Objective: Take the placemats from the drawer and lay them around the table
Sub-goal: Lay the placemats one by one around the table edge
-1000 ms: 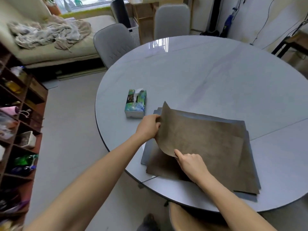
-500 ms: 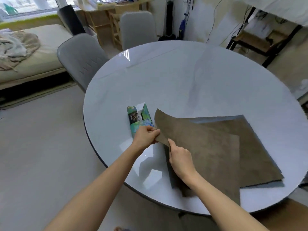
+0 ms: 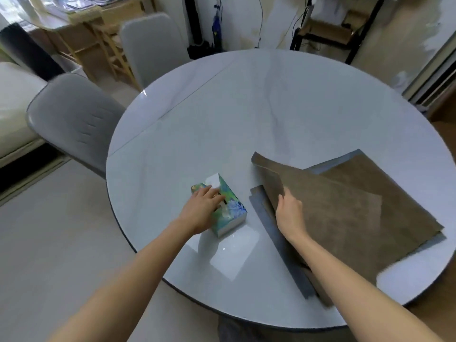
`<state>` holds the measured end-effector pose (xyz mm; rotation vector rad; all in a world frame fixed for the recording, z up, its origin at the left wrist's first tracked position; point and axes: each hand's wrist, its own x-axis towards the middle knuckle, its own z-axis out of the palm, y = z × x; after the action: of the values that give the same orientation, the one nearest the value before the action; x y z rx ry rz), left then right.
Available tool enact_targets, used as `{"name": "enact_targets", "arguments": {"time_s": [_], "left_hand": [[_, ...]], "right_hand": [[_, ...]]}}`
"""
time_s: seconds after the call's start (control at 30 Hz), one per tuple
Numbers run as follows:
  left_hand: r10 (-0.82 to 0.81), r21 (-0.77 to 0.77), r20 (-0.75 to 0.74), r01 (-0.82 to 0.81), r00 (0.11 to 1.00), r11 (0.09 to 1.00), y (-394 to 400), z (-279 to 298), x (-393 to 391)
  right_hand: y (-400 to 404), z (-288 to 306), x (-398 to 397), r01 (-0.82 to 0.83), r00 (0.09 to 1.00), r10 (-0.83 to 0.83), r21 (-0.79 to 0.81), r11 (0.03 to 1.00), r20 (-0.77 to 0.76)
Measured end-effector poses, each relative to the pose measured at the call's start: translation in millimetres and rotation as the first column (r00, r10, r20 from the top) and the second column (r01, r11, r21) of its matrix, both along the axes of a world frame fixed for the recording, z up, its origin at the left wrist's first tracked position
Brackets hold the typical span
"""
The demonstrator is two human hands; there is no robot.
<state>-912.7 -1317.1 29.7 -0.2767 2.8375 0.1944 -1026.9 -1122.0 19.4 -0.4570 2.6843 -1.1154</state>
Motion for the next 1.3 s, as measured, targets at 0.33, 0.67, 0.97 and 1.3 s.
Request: {"name": "enact_targets", "arguments": {"time_s": [0.33, 0.67, 0.97, 1.3], "left_hand": [[-0.431, -0.248, 0.293, 0.503, 0.853, 0.828, -50, -32, -58], [0.074, 0.106, 0.066, -0.08, 0.995, 0.991, -124, -52, -128], [0.197, 0.304, -0.001, -0.188, 0.98, 0.934, -195, -57, -260], [0.04, 0.29, -0.207, 0.022, 0.978, 0.957, -190, -79, -413]], "right_hand": [[-62, -45, -42, -0.155, 0.984, 0.136, 0.171, 0.973, 0.118], [-114, -61, -83, 0.085, 0.978, -0.091, 0.044, 0.995, 0.186], [-187, -109, -153, 0.161, 0.979, -0.171, 0.091, 0.983, 0.109], [-193, -137, -160, 0.072, 0.99, -0.114, 0.391, 0.918, 0.087]]}}
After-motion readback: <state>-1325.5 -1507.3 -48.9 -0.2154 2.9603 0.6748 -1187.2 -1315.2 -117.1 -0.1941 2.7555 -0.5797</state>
